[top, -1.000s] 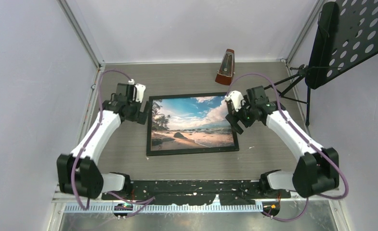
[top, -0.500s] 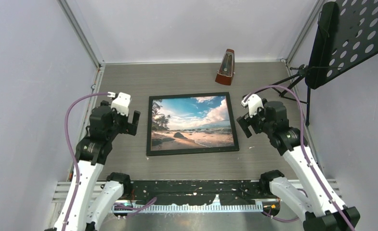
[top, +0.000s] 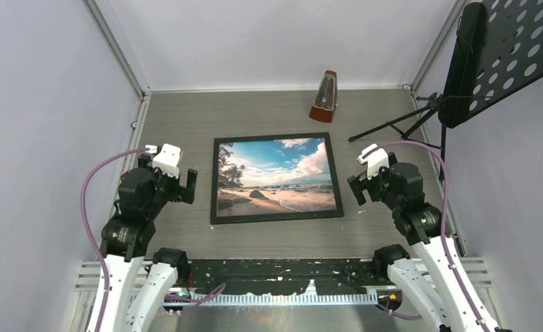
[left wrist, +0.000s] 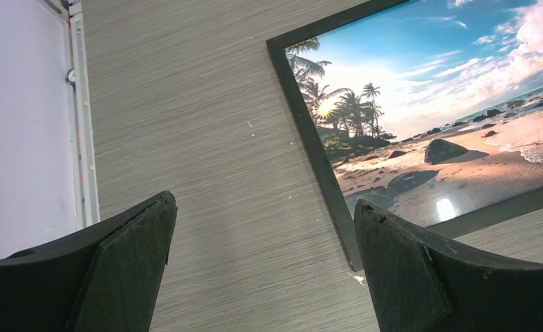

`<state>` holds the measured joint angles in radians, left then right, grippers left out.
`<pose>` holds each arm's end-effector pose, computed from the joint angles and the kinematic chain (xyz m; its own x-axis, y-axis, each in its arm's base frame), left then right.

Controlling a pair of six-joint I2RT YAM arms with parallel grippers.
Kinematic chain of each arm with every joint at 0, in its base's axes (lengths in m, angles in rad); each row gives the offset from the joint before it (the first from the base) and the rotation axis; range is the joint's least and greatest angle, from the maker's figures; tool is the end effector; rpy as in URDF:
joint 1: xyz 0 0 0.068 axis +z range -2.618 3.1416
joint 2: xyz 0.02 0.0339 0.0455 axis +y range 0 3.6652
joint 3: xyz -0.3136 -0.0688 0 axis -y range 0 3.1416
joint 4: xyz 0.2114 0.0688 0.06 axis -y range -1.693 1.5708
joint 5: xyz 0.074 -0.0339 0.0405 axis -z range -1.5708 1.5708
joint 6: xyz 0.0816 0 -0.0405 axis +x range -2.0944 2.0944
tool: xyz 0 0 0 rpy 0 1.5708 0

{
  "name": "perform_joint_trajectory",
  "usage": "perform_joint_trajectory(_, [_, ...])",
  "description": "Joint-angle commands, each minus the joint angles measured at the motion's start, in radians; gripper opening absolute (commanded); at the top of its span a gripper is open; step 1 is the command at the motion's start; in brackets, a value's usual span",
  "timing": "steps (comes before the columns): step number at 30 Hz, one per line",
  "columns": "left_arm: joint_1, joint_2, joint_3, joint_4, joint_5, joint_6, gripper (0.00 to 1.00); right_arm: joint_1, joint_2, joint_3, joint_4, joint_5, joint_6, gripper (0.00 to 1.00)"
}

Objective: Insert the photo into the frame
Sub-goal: Reset both arms

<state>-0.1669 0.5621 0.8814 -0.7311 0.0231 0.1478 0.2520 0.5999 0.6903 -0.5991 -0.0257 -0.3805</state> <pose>0.0777 -0.0150 0.3417 -0.3629 0.2104 -0.9078 0.2430 0.9618 0.1258 0.0984 0.0275 0.2936 -0.3373 -0.4702 -0.8156 -0.4268 0.8486 -0.3127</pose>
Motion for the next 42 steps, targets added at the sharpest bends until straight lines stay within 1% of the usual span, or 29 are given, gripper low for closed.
perform_joint_trajectory(1, [0.026, -0.083, -0.073, 0.074, 0.016, -0.038, 1.00, -0.023, -0.028, -0.003, 0.052, -0.003, 0.019, 0.95])
perform_joint_trajectory(5, [0.039, -0.191, -0.171, 0.155, 0.021, -0.020, 1.00, -0.027, -0.066, -0.034, 0.051, -0.041, 0.005, 0.95])
perform_joint_trajectory(11, [0.054, -0.242, -0.210, 0.184, 0.004, 0.000, 1.00, -0.027, -0.068, -0.035, 0.038, -0.060, -0.007, 0.95])
perform_joint_trajectory(21, [0.075, -0.235, -0.291, 0.248, 0.057, 0.022, 1.00, -0.034, -0.068, -0.045, 0.042, -0.051, -0.019, 0.95])
perform_joint_trajectory(42, [0.120, -0.225, -0.325, 0.268, 0.075, 0.038, 1.00, -0.045, -0.105, -0.060, 0.050, -0.054, -0.033, 0.95])
